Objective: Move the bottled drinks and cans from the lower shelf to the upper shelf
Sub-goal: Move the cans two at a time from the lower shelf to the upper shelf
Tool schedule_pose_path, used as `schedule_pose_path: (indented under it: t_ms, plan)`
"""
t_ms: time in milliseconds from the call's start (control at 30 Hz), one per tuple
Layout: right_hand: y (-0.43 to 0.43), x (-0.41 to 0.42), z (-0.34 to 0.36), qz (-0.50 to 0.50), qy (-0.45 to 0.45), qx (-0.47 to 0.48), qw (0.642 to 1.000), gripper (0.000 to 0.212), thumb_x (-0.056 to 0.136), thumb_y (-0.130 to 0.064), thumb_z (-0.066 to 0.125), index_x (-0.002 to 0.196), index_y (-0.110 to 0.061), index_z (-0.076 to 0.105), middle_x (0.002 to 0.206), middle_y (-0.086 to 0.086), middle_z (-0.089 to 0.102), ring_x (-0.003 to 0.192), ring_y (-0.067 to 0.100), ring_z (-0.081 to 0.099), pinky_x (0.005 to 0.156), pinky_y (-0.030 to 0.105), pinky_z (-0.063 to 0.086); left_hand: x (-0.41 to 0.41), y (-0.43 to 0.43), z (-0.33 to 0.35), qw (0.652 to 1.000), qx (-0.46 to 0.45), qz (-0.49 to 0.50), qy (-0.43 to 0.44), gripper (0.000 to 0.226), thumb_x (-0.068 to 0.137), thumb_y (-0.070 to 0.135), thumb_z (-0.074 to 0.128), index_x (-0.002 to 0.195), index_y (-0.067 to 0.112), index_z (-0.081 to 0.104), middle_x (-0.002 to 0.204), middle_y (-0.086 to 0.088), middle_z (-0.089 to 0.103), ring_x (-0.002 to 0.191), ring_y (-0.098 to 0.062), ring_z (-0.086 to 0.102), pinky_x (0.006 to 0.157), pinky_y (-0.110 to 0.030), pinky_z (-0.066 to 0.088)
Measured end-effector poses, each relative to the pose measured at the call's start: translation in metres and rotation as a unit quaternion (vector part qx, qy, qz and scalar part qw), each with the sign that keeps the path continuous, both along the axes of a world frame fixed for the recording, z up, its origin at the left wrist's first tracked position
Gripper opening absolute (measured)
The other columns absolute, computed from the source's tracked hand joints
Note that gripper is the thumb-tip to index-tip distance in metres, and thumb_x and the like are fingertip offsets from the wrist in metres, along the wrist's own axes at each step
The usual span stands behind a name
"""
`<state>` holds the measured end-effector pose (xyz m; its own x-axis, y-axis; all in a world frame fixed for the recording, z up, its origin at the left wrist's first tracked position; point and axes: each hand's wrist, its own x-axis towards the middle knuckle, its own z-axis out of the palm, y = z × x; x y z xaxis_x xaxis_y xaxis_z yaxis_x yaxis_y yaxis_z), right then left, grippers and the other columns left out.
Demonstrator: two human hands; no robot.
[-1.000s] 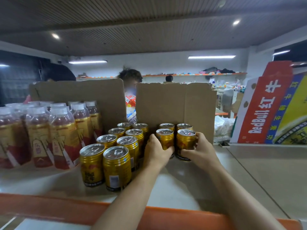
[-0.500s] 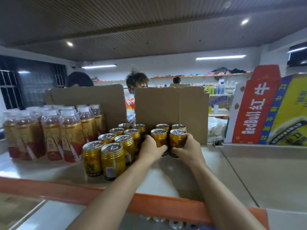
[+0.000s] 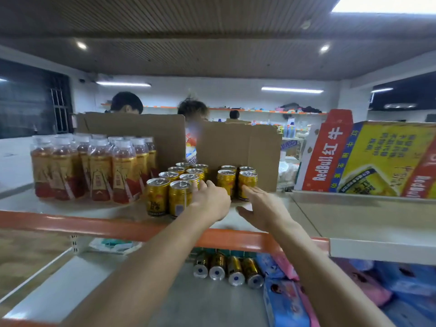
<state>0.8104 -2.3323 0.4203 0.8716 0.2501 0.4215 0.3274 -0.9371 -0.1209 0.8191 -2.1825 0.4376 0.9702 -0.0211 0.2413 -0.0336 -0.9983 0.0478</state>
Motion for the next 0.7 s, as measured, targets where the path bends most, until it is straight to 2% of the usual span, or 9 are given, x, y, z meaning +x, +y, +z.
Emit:
schedule_pose_path:
  t_ms: [33, 100, 233, 300, 367, 533, 700]
  plan:
    - [0.007, -0.012, -0.003, 0.003, -0.004, -0.044, 0.999, 0.062, 0.097, -0.044, 0.052, 0.147, -0.011, 0.037, 0.148, 0.005, 0.048, 0.141, 0.024, 0.038, 0.106, 0.038, 0.042, -0.008, 0.007, -0.005, 1.0, 0.018, -0.002, 0.008, 0.044, 0.103, 0.028, 0.031, 0.134, 0.007, 0.053, 0.152, -0.023, 0.031, 0.144, -0.04, 0.021, 0.118, -0.054, 0.01]
    - [0.023, -0.035, -0.01, 0.003, -0.013, -0.066, 0.998, 0.061, 0.1, -0.045, 0.046, 0.149, -0.011, 0.034, 0.152, 0.004, 0.043, 0.145, 0.024, 0.033, 0.111, 0.038, 0.039, -0.027, 0.021, -0.014, 0.999, 0.021, -0.023, 0.018, 0.046, 0.103, 0.029, 0.028, 0.138, 0.007, 0.048, 0.154, -0.024, 0.029, 0.144, -0.04, 0.019, 0.119, -0.052, 0.01]
    - [0.047, -0.078, -0.019, -0.012, -0.011, -0.062, 0.998, 0.046, 0.1, -0.035, 0.047, 0.138, -0.008, 0.042, 0.143, 0.006, 0.048, 0.135, 0.025, 0.042, 0.098, 0.04, 0.047, -0.074, 0.048, -0.02, 0.997, -0.009, -0.058, 0.045, 0.046, 0.104, 0.026, 0.026, 0.138, 0.004, 0.048, 0.151, -0.024, 0.033, 0.14, -0.041, 0.026, 0.117, -0.05, 0.021]
    - [0.054, -0.095, -0.024, -0.02, -0.001, -0.086, 0.996, 0.038, 0.098, -0.029, 0.05, 0.129, -0.008, 0.047, 0.133, 0.009, 0.054, 0.125, 0.027, 0.049, 0.095, 0.041, 0.049, -0.093, 0.059, -0.023, 0.995, -0.039, -0.079, 0.041, 0.041, 0.104, 0.02, 0.028, 0.132, 0.002, 0.053, 0.14, -0.022, 0.047, 0.131, -0.039, 0.039, 0.111, -0.049, 0.031]
    - [0.058, -0.108, -0.027, -0.029, 0.006, -0.111, 0.993, 0.036, 0.094, -0.026, 0.056, 0.125, -0.008, 0.05, 0.128, 0.01, 0.056, 0.12, 0.028, 0.051, 0.094, 0.04, 0.05, -0.107, 0.069, -0.027, 0.994, -0.06, -0.085, 0.038, 0.04, 0.105, 0.02, 0.028, 0.126, 0.001, 0.057, 0.132, -0.02, 0.053, 0.124, -0.038, 0.046, 0.105, -0.048, 0.038]
    - [0.067, -0.129, -0.034, -0.041, 0.01, -0.125, 0.991, 0.039, 0.09, -0.023, 0.06, 0.126, -0.01, 0.049, 0.128, 0.01, 0.056, 0.118, 0.028, 0.053, 0.09, 0.037, 0.048, -0.125, 0.09, -0.05, 0.995, -0.047, -0.09, 0.019, 0.046, 0.104, 0.033, 0.026, 0.125, 0.005, 0.056, 0.129, -0.016, 0.055, 0.121, -0.034, 0.048, 0.106, -0.046, 0.037]
    - [0.082, -0.141, -0.063, -0.038, 0.034, -0.126, 0.991, 0.038, 0.091, -0.02, 0.054, 0.128, -0.01, 0.048, 0.135, 0.007, 0.051, 0.124, 0.027, 0.05, 0.092, 0.039, 0.047, -0.133, 0.106, -0.079, 0.995, -0.058, -0.083, 0.025, 0.043, 0.104, 0.033, 0.028, 0.12, 0.006, 0.057, 0.125, -0.015, 0.057, 0.118, -0.032, 0.05, 0.102, -0.044, 0.039]
